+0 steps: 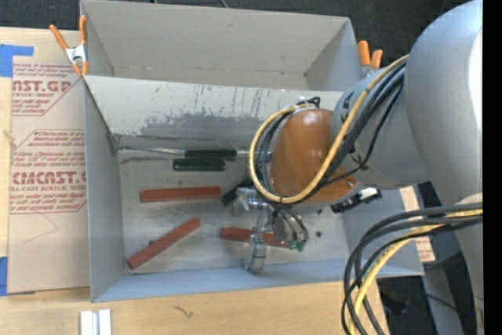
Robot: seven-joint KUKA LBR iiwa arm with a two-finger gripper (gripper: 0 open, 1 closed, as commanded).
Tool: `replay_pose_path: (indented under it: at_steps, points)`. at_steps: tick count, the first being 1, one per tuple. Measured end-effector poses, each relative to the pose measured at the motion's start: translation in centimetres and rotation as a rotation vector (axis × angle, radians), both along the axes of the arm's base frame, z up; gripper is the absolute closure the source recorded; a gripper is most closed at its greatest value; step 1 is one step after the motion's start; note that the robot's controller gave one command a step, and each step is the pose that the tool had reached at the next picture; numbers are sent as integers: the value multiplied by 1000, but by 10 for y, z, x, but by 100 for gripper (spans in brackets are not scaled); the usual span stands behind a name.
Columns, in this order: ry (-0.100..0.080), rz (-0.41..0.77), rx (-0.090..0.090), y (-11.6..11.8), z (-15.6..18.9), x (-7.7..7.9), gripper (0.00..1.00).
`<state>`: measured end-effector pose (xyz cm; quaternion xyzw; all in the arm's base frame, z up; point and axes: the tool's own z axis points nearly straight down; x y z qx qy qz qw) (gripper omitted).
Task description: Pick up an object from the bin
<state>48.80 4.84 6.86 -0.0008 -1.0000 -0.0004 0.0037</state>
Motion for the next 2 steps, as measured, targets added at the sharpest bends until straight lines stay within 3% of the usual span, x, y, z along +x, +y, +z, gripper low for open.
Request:
replay_pose_path:
  at_steps: [1, 2]
  points:
    - [-6, -1, 1, 0, 4, 2, 100]
    - [-16, 6, -1, -27, 130, 1, 100]
